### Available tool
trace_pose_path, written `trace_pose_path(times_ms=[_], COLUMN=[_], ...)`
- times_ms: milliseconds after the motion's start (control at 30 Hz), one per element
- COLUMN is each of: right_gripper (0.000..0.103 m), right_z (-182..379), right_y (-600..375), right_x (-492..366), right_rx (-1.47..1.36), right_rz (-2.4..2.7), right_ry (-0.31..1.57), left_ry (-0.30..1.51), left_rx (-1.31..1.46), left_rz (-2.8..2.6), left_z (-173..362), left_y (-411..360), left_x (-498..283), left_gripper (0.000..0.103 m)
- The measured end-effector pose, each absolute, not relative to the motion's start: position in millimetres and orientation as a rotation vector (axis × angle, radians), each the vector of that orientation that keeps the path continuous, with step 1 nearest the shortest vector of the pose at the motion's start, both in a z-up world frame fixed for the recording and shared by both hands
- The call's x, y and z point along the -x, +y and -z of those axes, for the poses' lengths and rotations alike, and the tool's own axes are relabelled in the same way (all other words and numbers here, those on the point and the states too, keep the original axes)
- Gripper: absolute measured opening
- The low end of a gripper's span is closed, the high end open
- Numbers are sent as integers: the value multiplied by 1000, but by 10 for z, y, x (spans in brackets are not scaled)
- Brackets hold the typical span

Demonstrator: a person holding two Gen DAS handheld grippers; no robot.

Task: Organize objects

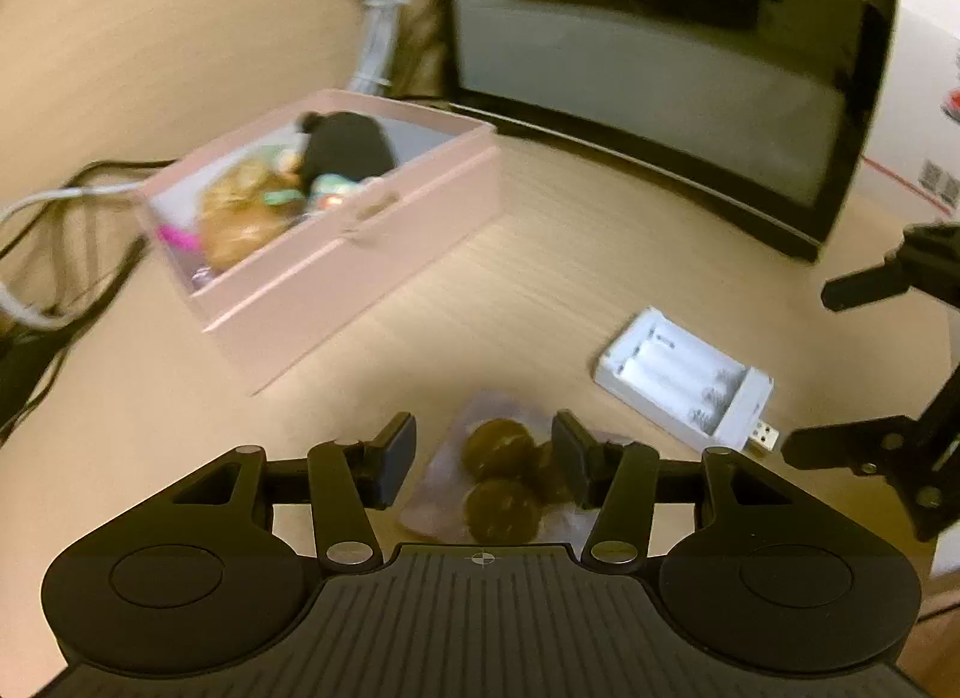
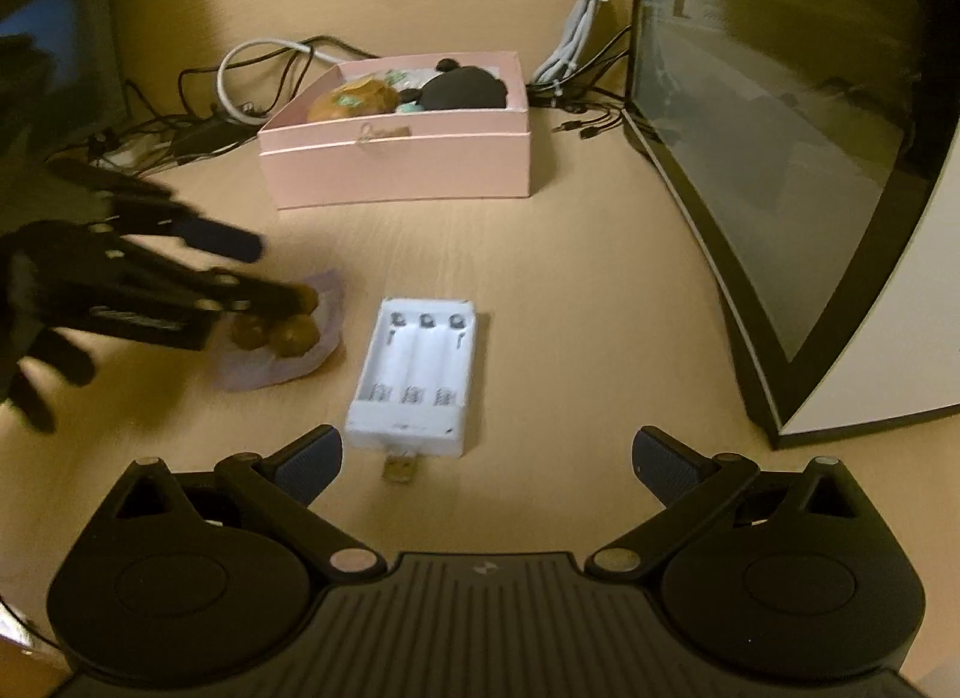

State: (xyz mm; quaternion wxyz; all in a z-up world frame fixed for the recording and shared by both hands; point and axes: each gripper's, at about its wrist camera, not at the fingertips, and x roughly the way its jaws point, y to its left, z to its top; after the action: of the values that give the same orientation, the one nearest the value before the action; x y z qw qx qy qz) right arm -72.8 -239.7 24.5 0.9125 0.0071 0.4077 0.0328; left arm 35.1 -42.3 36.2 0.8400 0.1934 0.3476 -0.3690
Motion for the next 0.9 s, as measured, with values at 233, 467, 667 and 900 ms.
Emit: trace_pose_path(times_ms=[233,467,667,900], right_gripper=[103,102,82,47], right_z=[-261,-204,-204,-156], right_y=[-2325,-2323,-2156,-2010], right_x=[780,597,328,208], right_rx=[1,-35,9,65], right_rz=[-96,-89,-138,-180], right_ry=[861,861,846,892], left_ry=[735,706,750,762], left_rx=[-451,-370,-303,-284], left_rz=[889,862,775,730], left_z=[-158,-122,-204,-217], left_y=[-508,-385,-233,-75], left_x=[-266,-232,-220,-160], left_gripper=[57,53,31,30])
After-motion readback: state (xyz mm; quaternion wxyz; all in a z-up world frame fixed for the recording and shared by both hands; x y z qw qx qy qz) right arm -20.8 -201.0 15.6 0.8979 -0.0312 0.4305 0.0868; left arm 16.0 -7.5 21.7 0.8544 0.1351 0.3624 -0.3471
